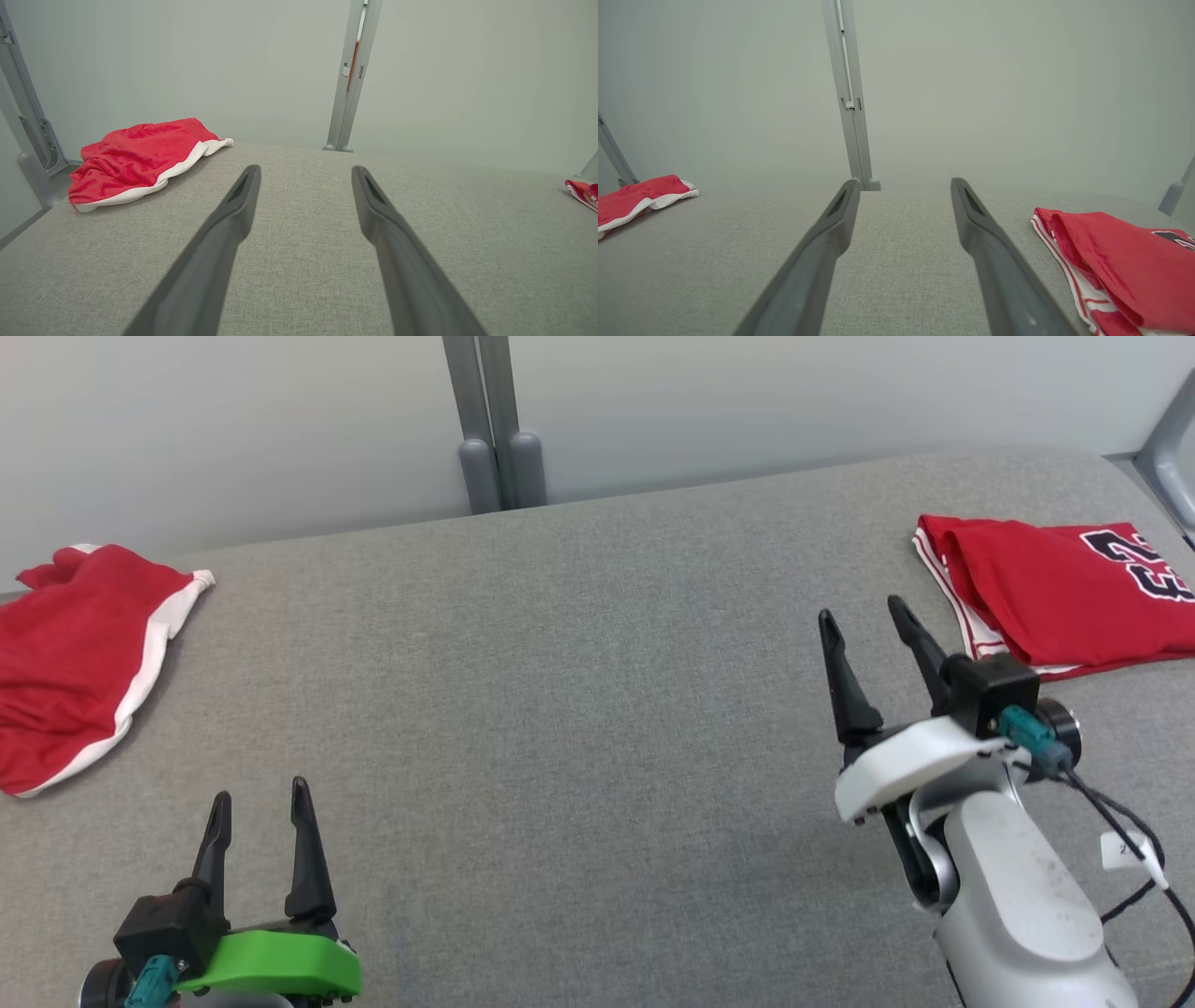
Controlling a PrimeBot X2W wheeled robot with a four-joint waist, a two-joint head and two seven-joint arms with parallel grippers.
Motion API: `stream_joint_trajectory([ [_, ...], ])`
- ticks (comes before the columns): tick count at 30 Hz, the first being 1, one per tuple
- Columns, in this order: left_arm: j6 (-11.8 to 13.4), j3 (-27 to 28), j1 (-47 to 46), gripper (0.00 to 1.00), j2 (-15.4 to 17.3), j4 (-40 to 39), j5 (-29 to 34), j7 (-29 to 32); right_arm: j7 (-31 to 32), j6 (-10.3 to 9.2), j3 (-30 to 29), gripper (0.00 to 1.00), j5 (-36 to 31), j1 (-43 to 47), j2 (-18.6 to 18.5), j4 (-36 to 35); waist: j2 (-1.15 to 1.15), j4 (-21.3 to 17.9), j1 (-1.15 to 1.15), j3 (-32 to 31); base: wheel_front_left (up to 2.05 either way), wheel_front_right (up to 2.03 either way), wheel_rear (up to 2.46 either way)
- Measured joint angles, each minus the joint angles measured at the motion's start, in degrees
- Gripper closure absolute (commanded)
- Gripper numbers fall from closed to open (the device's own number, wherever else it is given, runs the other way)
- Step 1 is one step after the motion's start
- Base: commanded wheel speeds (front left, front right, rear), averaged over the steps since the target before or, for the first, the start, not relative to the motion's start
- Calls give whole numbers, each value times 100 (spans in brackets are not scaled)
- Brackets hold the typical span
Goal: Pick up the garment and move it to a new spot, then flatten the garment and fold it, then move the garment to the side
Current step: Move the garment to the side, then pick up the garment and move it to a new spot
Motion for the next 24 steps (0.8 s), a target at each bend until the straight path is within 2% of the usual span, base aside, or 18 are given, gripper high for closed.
stream_joint_trajectory([
  [6, -64, 58, 159, 0, -109, 108, 30, -9, -1, 0, 3, 0, 2, 801, 86, -464, 0, 173, 0, -211, 0, 0, 0],
  [10, -136, 101, 315, 0, -156, 191, 45, -10, -1, -1, 183, 0, 265, 1106, 91, -636, 0, 227, 0, -281, 0, 0, 0],
  [24, -269, 232, 391, 0, -253, 225, 221, -10, -1, -1, 242, 0, 223, 1239, 96, -683, 0, 219, 0, -274, 0, 0, 0],
])
